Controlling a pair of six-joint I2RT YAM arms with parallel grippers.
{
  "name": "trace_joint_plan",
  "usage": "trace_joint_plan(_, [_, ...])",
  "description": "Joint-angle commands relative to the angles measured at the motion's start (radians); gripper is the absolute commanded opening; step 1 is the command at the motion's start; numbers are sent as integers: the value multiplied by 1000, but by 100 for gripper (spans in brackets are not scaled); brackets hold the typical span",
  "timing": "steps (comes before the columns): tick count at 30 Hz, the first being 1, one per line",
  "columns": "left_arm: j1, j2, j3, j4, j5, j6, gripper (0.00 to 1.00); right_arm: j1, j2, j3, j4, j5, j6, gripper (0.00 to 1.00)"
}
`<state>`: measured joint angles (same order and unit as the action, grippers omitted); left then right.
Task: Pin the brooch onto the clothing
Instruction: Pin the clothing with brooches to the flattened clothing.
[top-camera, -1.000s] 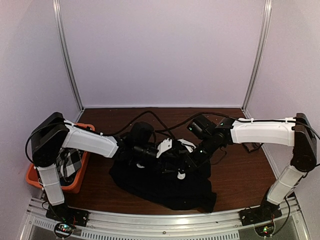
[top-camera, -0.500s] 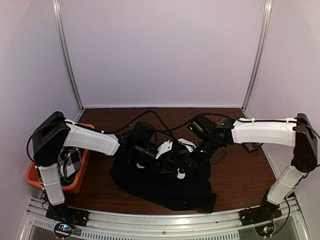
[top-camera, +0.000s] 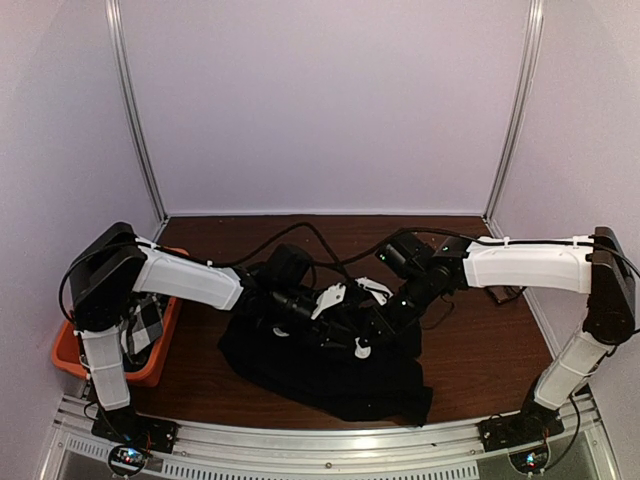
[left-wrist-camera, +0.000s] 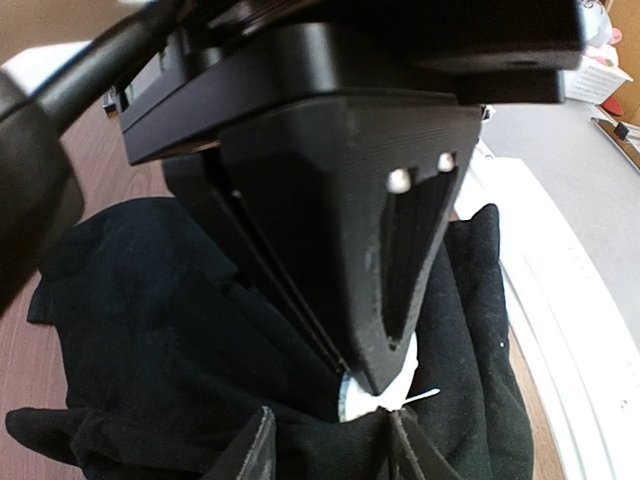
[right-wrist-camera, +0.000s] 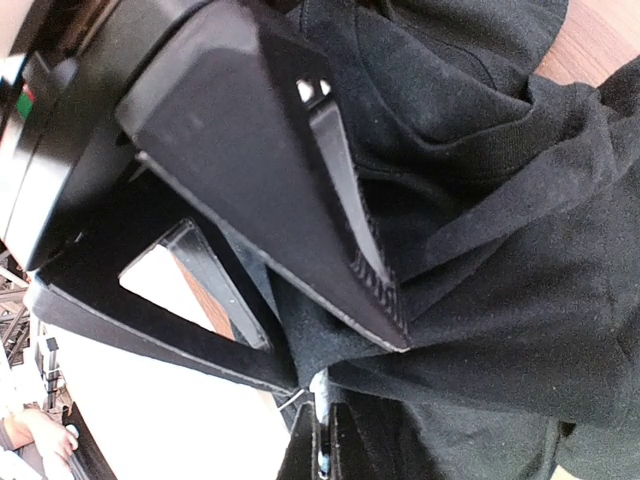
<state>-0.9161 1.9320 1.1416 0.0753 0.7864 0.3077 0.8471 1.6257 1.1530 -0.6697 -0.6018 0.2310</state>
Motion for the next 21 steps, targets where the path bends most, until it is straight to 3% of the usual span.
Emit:
trace_joint_plan(1, [4, 21, 22, -31, 38, 14, 40, 15, -26, 5, 35, -10, -33, 0])
trace_joint_plan(16, [3, 50, 38, -31, 75, -1, 38, 15, -9, -3, 63, -8, -21, 0])
trace_joint_plan(21, [3, 52, 40, -21, 92, -13, 28, 17, -10, -10, 75, -5, -16, 0])
